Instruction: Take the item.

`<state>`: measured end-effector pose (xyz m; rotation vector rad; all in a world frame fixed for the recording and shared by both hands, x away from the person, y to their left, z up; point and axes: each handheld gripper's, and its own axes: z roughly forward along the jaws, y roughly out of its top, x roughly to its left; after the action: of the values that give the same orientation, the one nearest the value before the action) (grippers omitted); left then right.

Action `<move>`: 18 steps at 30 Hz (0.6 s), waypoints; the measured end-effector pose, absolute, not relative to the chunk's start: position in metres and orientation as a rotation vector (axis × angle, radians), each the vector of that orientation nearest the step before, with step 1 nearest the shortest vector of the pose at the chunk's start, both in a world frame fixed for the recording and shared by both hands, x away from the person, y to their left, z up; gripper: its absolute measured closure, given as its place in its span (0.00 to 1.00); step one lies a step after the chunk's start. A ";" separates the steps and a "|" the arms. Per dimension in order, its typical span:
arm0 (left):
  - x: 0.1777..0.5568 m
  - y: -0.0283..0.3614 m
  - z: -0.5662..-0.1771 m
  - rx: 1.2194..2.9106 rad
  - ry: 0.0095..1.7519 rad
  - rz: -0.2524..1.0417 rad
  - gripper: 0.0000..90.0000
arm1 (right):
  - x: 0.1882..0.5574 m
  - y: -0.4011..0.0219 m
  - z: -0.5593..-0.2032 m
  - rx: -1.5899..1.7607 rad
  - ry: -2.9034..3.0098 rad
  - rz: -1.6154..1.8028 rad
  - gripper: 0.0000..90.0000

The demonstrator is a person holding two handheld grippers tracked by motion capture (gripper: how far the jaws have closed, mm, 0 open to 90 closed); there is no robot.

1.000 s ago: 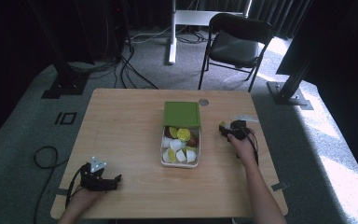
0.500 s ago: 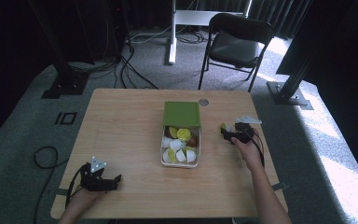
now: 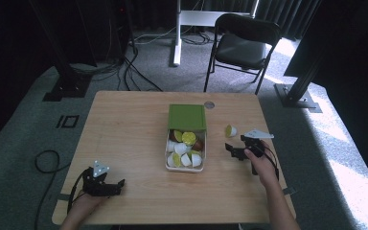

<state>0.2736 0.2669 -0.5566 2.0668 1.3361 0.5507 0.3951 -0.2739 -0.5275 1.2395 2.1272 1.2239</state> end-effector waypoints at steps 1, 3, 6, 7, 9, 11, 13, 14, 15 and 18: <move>0.274 0.267 -0.557 2.066 1.336 0.551 0.02 | 0.392 -0.275 -0.530 1.199 2.160 1.214 0.14; 0.274 0.267 -0.557 2.066 1.336 0.550 0.02 | 0.387 -0.276 -0.534 1.149 2.194 1.173 0.15; 0.274 0.267 -0.557 2.066 1.336 0.551 0.02 | 0.378 -0.277 -0.539 1.037 2.292 1.172 0.14; 0.274 0.267 -0.557 2.067 1.336 0.551 0.02 | 0.375 -0.278 -0.540 1.002 2.326 1.174 0.14; 0.274 0.267 -0.557 2.067 1.336 0.550 0.02 | 0.368 -0.278 -0.541 0.943 2.396 1.178 0.14; 0.274 0.267 -0.557 2.067 1.336 0.551 0.02 | 0.361 -0.278 -0.541 0.885 2.443 1.187 0.14; 0.274 0.267 -0.557 2.067 1.336 0.551 0.02 | 0.355 -0.278 -0.540 0.836 2.471 1.196 0.14; 0.274 0.267 -0.557 2.067 1.336 0.550 0.02 | 0.351 -0.277 -0.539 0.788 2.488 1.201 0.14; 0.274 0.267 -0.557 2.067 1.336 0.551 0.02 | 0.348 -0.276 -0.538 0.750 2.506 1.214 0.14; 0.274 0.267 -0.557 2.067 1.336 0.551 0.02 | 0.341 -0.275 -0.537 0.680 2.541 1.279 0.15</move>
<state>0.2736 0.2669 -0.5566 2.0666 1.3360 0.5506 0.3409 -0.2746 -0.5373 0.6803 2.5409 1.2794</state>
